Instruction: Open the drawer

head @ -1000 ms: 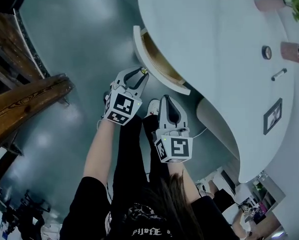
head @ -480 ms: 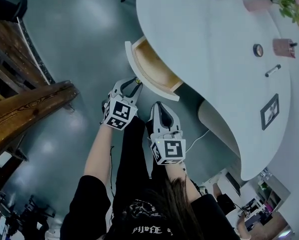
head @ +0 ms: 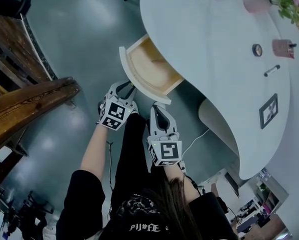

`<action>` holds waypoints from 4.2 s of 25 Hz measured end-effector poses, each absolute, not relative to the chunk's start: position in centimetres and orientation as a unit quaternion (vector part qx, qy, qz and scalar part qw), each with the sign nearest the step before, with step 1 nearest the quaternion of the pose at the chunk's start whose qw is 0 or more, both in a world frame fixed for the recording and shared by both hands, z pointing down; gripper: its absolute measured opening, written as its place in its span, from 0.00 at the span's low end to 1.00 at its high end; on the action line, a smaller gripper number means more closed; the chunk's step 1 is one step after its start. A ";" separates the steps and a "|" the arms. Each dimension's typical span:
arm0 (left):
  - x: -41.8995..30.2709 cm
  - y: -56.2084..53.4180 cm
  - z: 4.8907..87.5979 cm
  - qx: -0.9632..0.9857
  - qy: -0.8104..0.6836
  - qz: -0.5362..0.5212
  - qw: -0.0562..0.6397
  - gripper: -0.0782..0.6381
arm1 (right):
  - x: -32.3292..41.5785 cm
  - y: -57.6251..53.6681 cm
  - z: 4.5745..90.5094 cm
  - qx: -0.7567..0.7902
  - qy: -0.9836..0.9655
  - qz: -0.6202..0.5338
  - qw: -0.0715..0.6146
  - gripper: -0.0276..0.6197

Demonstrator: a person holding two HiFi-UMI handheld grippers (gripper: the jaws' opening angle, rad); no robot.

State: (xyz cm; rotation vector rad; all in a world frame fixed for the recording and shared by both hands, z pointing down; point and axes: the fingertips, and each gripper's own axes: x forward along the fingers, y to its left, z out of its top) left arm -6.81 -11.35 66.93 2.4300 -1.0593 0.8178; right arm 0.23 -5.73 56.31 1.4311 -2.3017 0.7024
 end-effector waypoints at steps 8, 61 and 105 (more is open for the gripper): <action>-8.5 -9.2 67.0 0.852 -0.375 0.311 0.193 0.27 | -0.5 -3.9 55.6 0.484 -0.819 0.255 0.175 0.08; -6.0 -6.2 40.7 0.866 -0.437 0.131 0.204 0.37 | 7.1 -6.9 38.0 0.570 -0.798 0.163 0.106 0.08; -1.5 -8.7 26.3 0.901 -0.422 0.037 0.087 0.14 | 11.1 -7.4 27.4 0.624 -0.777 0.068 0.044 0.08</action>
